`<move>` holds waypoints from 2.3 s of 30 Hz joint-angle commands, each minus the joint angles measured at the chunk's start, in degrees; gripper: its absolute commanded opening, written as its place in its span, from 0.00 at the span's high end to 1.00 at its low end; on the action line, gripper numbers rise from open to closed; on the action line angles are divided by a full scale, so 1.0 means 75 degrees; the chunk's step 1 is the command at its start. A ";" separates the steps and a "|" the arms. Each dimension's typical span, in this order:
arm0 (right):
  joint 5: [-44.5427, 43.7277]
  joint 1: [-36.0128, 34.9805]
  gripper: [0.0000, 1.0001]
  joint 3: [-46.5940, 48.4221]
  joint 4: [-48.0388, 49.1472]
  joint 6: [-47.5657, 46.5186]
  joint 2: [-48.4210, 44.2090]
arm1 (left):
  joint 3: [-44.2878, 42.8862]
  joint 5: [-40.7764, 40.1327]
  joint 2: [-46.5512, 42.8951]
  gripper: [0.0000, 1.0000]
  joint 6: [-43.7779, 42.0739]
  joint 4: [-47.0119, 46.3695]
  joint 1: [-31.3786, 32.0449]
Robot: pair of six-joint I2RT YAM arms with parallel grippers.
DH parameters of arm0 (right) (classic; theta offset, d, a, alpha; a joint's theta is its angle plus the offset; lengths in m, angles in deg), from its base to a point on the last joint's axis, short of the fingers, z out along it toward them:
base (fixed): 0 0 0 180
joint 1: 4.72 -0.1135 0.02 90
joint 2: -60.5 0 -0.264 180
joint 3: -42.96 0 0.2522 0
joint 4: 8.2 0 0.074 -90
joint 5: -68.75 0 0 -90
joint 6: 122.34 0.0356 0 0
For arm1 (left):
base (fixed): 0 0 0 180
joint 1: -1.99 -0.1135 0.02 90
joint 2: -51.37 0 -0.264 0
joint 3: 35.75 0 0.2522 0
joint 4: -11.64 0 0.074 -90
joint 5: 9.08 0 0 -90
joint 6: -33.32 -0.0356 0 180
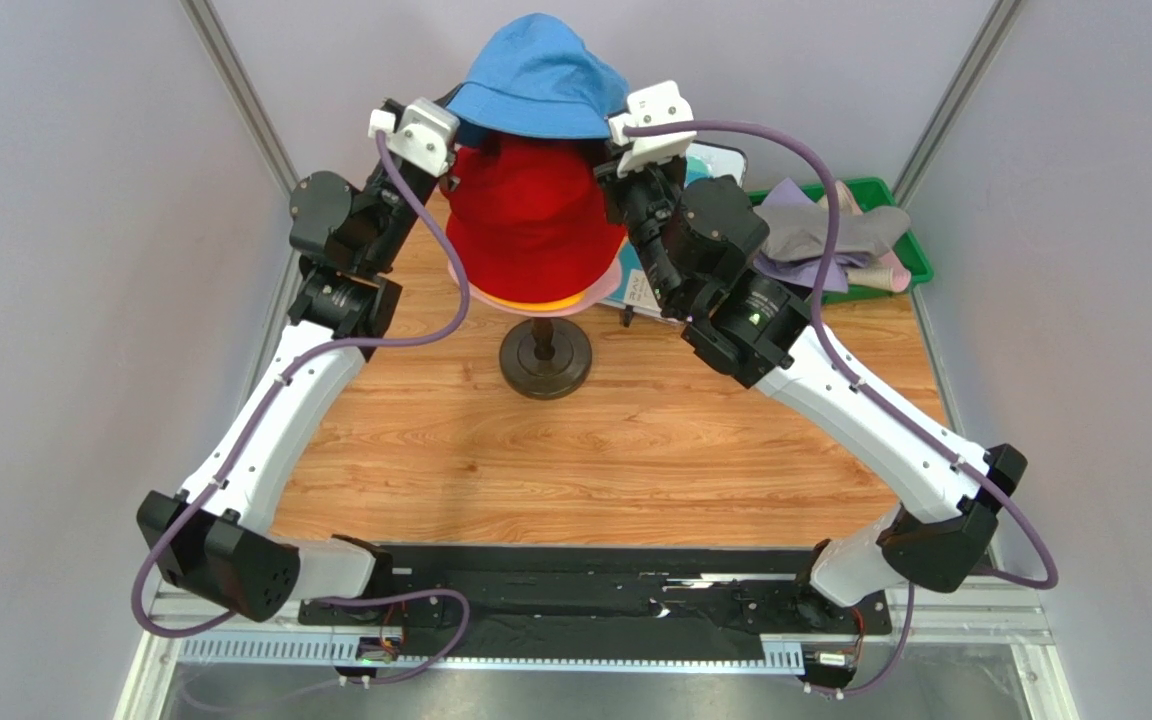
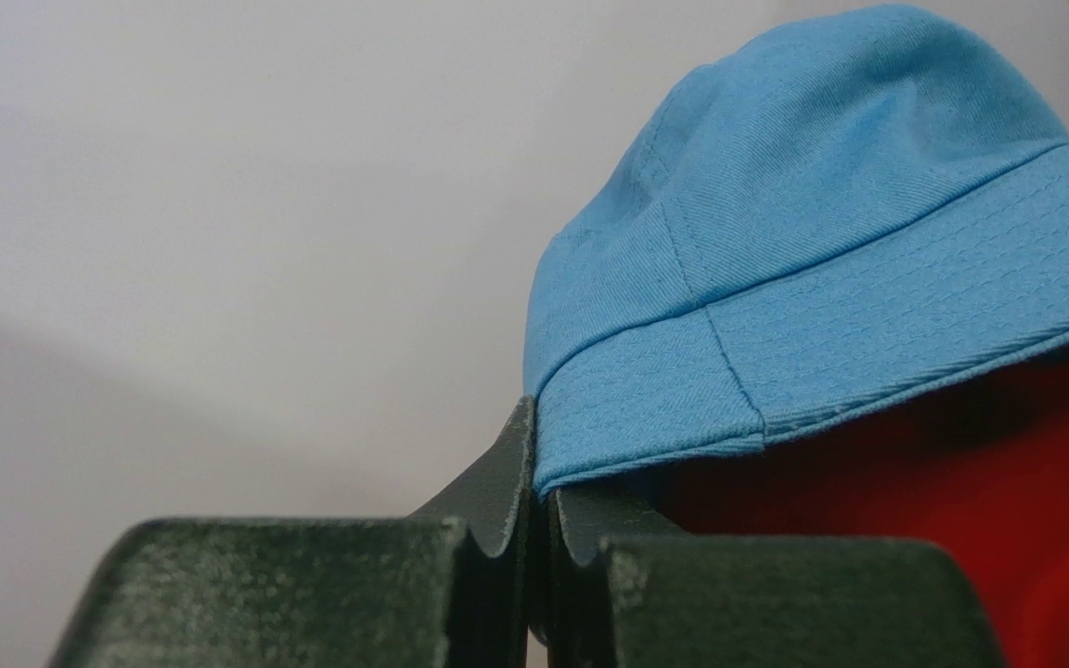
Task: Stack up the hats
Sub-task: Stack the hat on the hat.
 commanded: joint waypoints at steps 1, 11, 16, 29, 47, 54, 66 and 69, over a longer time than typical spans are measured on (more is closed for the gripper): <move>-0.1149 0.0343 1.00 0.1101 0.0869 -0.1166 0.0099 | -0.1135 -0.0434 0.0342 1.00 0.0173 -0.0434 -0.0328; -0.1220 0.0577 1.00 0.1841 0.1491 -0.2211 0.0756 | -0.2521 -0.0188 0.1316 1.00 -0.0226 -0.0012 -0.0339; -0.0987 0.0578 1.00 0.1597 0.1293 -0.1768 0.0476 | -0.2068 -0.0398 0.1049 1.00 -0.0285 -0.0245 -0.0339; -0.0915 -0.0243 1.00 -0.0197 0.1057 -0.1320 -0.0732 | 0.0887 -0.0902 -0.0769 1.00 0.0090 -0.1534 -0.0339; -0.0950 -0.0431 1.00 0.0431 0.1198 -0.1891 -0.0419 | 0.1324 -0.1056 -0.1074 1.00 0.0875 -0.1290 -0.0339; -0.1243 -0.0267 1.00 0.1605 0.1760 -0.3077 0.0555 | -0.0316 -0.0797 -0.0185 1.00 0.0770 -0.0423 -0.0339; -0.1220 0.0085 1.00 0.1935 0.1772 -0.2950 0.0838 | -0.0987 -0.0890 0.0345 1.00 0.0618 -0.0550 -0.0398; -0.1033 0.0085 1.00 0.1514 0.1726 -0.2564 0.0428 | -0.0601 -0.0973 -0.0018 1.00 0.0594 -0.0738 -0.0409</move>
